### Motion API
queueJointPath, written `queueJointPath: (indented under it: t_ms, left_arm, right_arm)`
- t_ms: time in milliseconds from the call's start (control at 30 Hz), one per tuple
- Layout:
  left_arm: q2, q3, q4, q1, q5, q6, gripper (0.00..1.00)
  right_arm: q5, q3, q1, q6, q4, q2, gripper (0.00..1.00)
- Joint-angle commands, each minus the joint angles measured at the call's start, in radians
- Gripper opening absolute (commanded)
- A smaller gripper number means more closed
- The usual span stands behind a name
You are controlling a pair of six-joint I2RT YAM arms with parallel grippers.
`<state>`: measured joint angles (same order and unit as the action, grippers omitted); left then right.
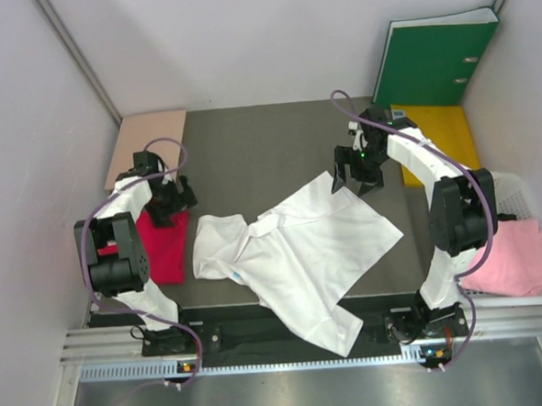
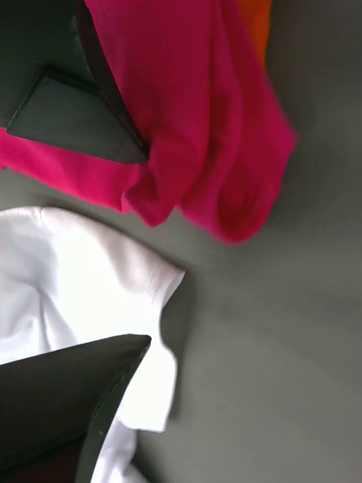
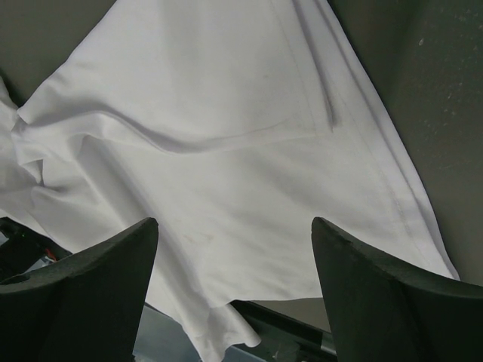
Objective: Fold and stack the t-shirts
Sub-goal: Flatten out the tshirt
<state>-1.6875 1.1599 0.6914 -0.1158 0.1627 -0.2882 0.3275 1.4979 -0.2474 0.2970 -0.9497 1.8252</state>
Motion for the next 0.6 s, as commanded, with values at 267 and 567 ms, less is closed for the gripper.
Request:
queueJointPath:
  t_ms: [267,567]
  left_arm:
    - [0.117,-0.078,-0.107,0.019,0.262,0.034,0.99]
    - [0.069,-0.155,-0.156,0.018,0.274,0.038,0.99]
  right_arm:
    - [0.033,0.016,0.008,-0.007,0.029,0.014,0.82]
    - [0.027,0.007,0.008,-0.010,0.035,0.029,0.82]
